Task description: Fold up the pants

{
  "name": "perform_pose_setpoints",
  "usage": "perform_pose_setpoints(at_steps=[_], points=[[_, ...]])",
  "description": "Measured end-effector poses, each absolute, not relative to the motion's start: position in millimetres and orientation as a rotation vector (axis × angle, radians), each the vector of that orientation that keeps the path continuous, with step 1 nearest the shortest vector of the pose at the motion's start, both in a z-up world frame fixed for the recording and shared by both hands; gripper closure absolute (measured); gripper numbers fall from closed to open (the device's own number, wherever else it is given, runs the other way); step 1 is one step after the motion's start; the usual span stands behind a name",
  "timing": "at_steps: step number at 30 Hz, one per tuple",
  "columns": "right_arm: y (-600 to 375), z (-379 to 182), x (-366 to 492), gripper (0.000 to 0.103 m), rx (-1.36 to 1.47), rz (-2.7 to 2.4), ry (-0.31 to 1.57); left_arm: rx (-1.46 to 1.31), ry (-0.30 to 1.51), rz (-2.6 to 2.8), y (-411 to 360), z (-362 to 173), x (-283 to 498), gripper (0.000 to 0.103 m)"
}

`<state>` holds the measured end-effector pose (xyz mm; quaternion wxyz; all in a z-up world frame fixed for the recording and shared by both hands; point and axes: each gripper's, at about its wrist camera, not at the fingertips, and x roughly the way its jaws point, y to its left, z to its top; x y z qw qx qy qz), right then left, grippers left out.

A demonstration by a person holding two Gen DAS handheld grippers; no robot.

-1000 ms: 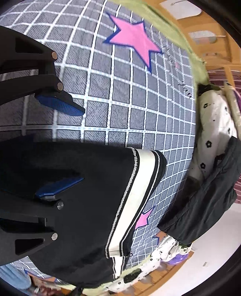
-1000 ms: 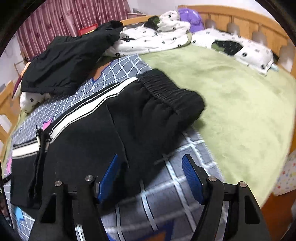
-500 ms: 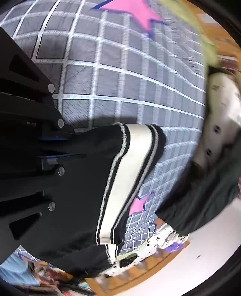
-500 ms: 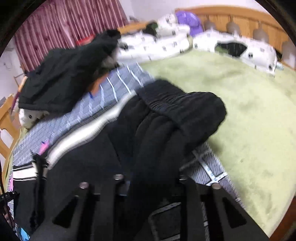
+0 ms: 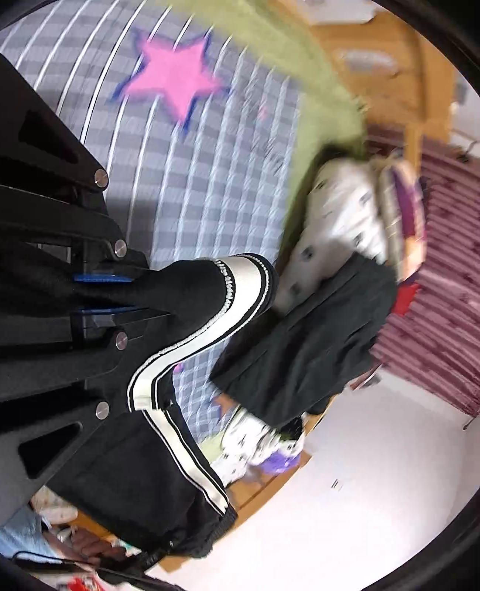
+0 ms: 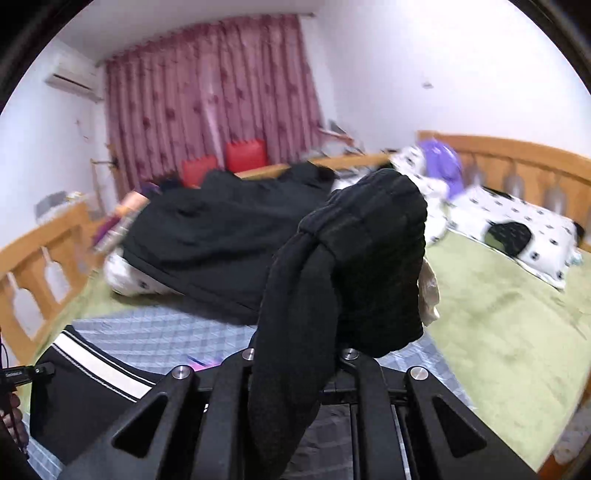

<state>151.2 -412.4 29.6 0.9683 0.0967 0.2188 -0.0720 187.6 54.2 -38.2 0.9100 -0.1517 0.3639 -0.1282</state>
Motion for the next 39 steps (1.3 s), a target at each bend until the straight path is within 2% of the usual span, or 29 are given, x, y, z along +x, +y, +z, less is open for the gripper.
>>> perform_pose_setpoints(at_steps=[3, 6, 12, 13, 16, 18, 21, 25, 26, 28, 31, 35, 37, 39], points=[[-387.3, 31.6, 157.5, 0.092, 0.223, -0.077, 0.445, -0.308, 0.757, -0.188, 101.4, -31.4, 180.7, 0.094], [-368.6, 6.4, 173.0, 0.092, 0.252, -0.023, 0.504, -0.276, 0.786, -0.105, 138.5, -53.0, 174.2, 0.093], [-358.1, -111.9, 200.5, 0.092, 0.199, -0.053, 0.811, -0.229, 0.954, -0.015, 170.1, -150.3, 180.4, 0.093], [-360.0, -128.6, 204.3, 0.09, 0.171, -0.083, 0.873, -0.223, 0.958, -0.01, 171.1, -158.7, 179.3, 0.091], [-373.1, -145.2, 200.2, 0.088, 0.215, -0.052, 0.969, -0.197, 0.983, 0.045, 172.4, -168.1, 180.4, 0.076], [-373.3, -142.8, 195.5, 0.086, 0.215, -0.03, 1.002, -0.153, 0.975, 0.091, 172.3, -165.9, 179.0, 0.075], [-376.7, -144.5, 183.0, 0.078, 0.211, -0.008, 1.064, -0.139, 0.952, 0.124, 177.4, -158.0, 171.7, 0.072], [-382.8, -139.9, 163.4, 0.056, 0.235, -0.047, 1.03, -0.179, 0.913, 0.097, 187.9, -151.1, 166.2, 0.059], [-386.5, -136.7, 159.6, 0.052, 0.241, -0.075, 1.006, -0.186, 0.902, 0.091, 188.4, -149.2, 165.5, 0.057], [-396.4, -134.2, 158.6, 0.037, 0.282, -0.1, 0.966, -0.203, 0.888, 0.074, 189.1, -147.6, 167.2, 0.055], [-410.1, -143.7, 175.8, 0.029, 0.387, -0.124, 0.994, -0.215, 0.889, 0.046, 187.9, -149.4, 170.2, 0.051], [-415.7, -171.1, 207.8, 0.031, 0.462, -0.172, 1.073, -0.192, 0.88, 0.042, 187.0, -151.9, 177.1, 0.051], [-411.5, -169.3, 212.7, 0.046, 0.427, -0.207, 1.035, -0.228, 0.868, 0.0, 191.5, -150.9, 185.7, 0.051], [-402.9, -156.3, 212.6, 0.051, 0.334, -0.189, 0.958, -0.241, 0.908, 0.016, 195.8, -154.9, 203.8, 0.051]])
